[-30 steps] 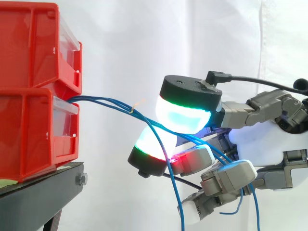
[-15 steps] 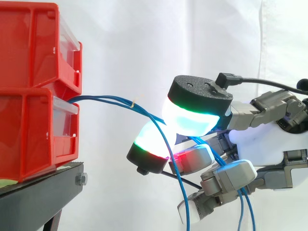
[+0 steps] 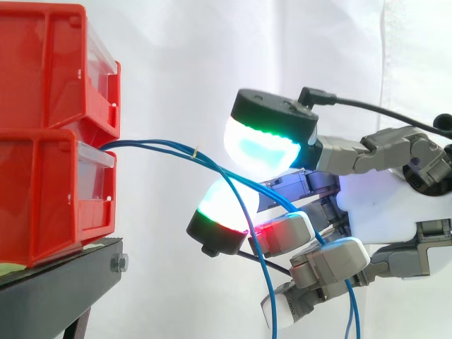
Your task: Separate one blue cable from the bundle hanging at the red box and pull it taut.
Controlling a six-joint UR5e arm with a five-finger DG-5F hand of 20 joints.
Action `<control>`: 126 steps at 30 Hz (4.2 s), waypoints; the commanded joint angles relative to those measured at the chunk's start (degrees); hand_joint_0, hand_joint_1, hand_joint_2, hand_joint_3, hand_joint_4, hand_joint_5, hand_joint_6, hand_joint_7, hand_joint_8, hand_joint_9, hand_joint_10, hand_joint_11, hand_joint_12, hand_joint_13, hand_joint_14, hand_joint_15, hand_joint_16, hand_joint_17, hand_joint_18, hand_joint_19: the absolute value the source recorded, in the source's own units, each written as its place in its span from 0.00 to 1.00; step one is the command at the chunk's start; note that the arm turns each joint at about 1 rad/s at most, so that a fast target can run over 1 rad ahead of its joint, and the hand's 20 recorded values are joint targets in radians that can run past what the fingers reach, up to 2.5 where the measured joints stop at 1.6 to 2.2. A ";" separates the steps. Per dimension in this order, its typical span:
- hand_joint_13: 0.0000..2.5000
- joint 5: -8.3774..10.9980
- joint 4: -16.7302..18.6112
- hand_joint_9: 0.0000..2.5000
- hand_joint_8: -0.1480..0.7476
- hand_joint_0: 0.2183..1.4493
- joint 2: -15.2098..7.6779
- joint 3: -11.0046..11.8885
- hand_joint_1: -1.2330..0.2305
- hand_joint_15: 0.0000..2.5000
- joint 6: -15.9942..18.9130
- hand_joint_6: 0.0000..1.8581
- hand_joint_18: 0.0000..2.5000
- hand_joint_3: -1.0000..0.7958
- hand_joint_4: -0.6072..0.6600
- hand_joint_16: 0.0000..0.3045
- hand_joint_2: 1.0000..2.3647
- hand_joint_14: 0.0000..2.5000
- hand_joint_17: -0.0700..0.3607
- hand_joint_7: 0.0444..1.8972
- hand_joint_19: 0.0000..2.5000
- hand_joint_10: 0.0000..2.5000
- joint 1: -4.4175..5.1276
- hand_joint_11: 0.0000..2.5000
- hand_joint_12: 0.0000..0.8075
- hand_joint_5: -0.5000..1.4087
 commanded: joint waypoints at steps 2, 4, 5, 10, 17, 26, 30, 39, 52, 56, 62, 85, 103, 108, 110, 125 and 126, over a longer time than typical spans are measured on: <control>0.53 0.05 -0.03 0.44 0.41 0.35 0.00 0.00 0.35 0.57 0.02 0.49 0.27 0.33 0.53 0.17 0.01 0.01 0.43 0.49 0.23 0.00 0.02 0.63 0.35 0.13; 0.53 0.05 -0.03 0.44 0.41 0.36 0.00 0.00 0.34 0.57 0.02 0.49 0.27 0.33 0.54 0.17 0.01 0.01 0.43 0.49 0.23 0.00 0.02 0.63 0.37 0.13; 0.53 0.05 -0.03 0.44 0.41 0.36 0.00 0.00 0.33 0.57 0.02 0.49 0.27 0.33 0.54 0.17 0.01 0.01 0.43 0.49 0.23 0.00 0.02 0.63 0.36 0.13; 0.53 0.14 -0.03 0.43 0.41 0.34 0.00 0.00 0.32 0.57 0.19 0.49 0.27 0.28 0.54 0.16 0.00 0.01 0.42 0.48 0.23 0.00 0.02 0.63 0.36 0.13; 0.54 -0.03 0.05 0.44 0.43 0.27 0.00 -0.62 0.37 0.57 0.28 0.49 0.28 0.28 0.56 0.17 0.00 0.00 0.44 0.46 0.23 0.00 0.02 0.63 0.37 0.13; 0.53 0.05 0.05 0.44 0.41 0.38 0.00 -0.70 0.33 0.57 0.37 0.49 0.27 0.34 0.52 0.16 0.01 0.01 0.42 0.49 0.23 0.00 0.10 0.63 0.36 0.13; 0.53 0.05 0.05 0.43 0.41 0.41 0.00 -0.70 0.30 0.56 0.28 0.49 0.27 0.37 0.52 0.16 0.01 0.01 0.42 0.49 0.22 0.00 0.10 0.63 0.37 0.13; 0.52 0.23 0.05 0.43 0.38 0.48 0.00 -0.70 0.27 0.56 0.28 0.50 0.26 0.28 0.49 0.16 0.00 0.01 0.41 0.48 0.22 0.00 0.28 0.63 0.36 0.13; 0.51 0.76 0.05 0.42 0.33 0.41 0.00 -0.70 0.19 0.54 0.28 0.50 0.26 0.28 0.48 0.15 0.00 0.01 0.41 0.49 0.20 0.00 0.19 0.61 0.36 0.13; 0.50 0.76 0.05 0.42 0.32 0.39 0.00 -0.70 0.18 0.54 0.28 0.50 0.26 0.28 0.48 0.15 0.00 0.01 0.41 0.49 0.20 0.00 0.28 0.61 0.36 0.13; 0.50 0.76 -0.03 0.41 0.36 0.28 0.00 -0.70 0.19 0.54 0.28 0.49 0.25 0.28 0.50 0.16 0.00 0.01 0.42 0.48 0.21 0.00 0.19 0.61 0.38 0.13; 0.50 0.76 0.05 0.42 0.38 0.33 -0.09 -0.70 0.33 0.55 0.02 0.48 0.25 0.28 0.52 0.16 0.00 0.01 0.42 0.47 0.22 0.00 0.28 0.61 0.36 0.13; 0.51 0.76 0.32 0.43 0.39 0.30 0.00 -0.70 0.40 0.56 0.02 0.48 0.25 0.28 0.53 0.17 0.00 0.01 0.43 0.48 0.23 0.00 0.28 0.61 0.36 0.13; 0.51 0.76 0.32 0.43 0.40 0.37 0.00 -0.79 0.36 0.56 0.02 0.49 0.25 0.37 0.51 0.17 0.01 0.01 0.43 0.49 0.23 0.00 0.28 0.62 0.36 0.13; 0.51 0.76 0.32 0.43 0.39 0.37 0.00 -0.79 0.35 0.56 0.02 0.49 0.25 0.40 0.51 0.17 0.01 0.01 0.43 0.49 0.23 0.00 0.37 0.61 0.36 0.13; 0.49 1.02 0.32 0.43 0.36 0.36 0.00 -0.79 0.24 0.52 0.02 0.49 0.25 0.28 0.46 0.15 0.00 0.01 0.41 0.48 0.20 0.00 0.45 0.62 0.38 0.14; 0.48 1.02 0.32 0.43 0.36 0.33 0.00 -0.70 0.24 0.53 0.02 0.49 0.24 0.28 0.47 0.15 0.00 0.01 0.41 0.49 0.21 0.00 0.45 0.62 0.38 0.14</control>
